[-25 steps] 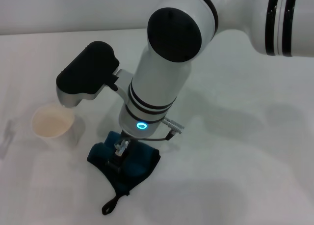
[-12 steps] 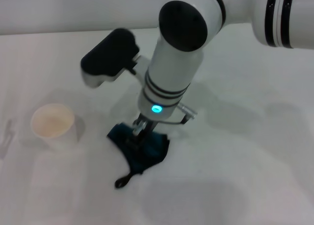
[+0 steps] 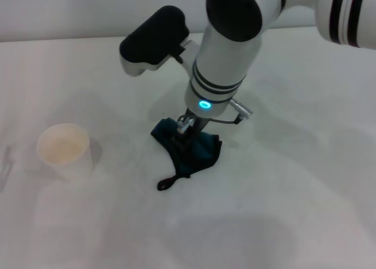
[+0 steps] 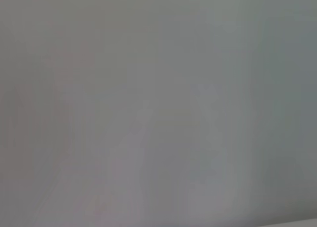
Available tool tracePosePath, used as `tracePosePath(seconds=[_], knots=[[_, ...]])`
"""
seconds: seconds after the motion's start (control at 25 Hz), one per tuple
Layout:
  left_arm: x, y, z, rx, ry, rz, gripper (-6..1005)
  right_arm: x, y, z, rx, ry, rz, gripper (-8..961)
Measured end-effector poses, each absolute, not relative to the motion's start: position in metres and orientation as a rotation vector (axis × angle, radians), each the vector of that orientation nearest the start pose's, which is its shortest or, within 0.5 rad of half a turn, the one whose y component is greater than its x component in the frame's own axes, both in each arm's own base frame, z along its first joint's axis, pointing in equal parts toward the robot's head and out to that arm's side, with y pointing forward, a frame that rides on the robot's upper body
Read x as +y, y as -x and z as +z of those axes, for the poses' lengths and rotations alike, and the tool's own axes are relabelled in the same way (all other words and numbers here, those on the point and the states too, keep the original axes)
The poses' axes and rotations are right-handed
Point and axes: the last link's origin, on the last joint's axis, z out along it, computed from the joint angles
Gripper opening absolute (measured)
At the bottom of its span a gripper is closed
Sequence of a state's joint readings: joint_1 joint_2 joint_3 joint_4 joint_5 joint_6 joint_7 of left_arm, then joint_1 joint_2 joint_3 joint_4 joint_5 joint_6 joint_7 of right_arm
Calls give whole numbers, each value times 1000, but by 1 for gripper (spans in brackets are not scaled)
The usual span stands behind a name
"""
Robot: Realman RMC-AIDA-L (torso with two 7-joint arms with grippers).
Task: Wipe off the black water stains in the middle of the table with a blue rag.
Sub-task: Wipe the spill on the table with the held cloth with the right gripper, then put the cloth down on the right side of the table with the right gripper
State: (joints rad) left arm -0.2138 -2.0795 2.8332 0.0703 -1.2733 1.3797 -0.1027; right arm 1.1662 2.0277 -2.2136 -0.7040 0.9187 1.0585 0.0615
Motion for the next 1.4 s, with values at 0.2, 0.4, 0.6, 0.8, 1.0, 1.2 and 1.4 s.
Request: tracePosePath(seconds=[0.2, 0.4, 0.6, 0.8, 1.0, 1.2, 1.4], knots=[[233, 380, -10, -502, 1608, -559, 872, 385, -135, -114, 987, 2386, -747, 66], [233, 381, -9, -498, 1607, -556, 873, 390, -153, -91, 1065, 2323, -741, 66], [234, 381, -8, -497, 1606, -553, 873, 393, -183, -55, 1147, 2198, -759, 65], [235, 383, -6, -504, 1593, -546, 872, 388, -216, -25, 1238, 2086, -785, 64], [237, 382, -5, -498, 1593, -548, 872, 385, -238, -9, 1301, 2031, -775, 65], [240, 381, -5, -493, 1595, -554, 873, 384, -249, -1, 1348, 2025, -745, 72], [241, 380, -5, -491, 1596, -556, 873, 381, -250, -3, 1353, 2061, -742, 83]])
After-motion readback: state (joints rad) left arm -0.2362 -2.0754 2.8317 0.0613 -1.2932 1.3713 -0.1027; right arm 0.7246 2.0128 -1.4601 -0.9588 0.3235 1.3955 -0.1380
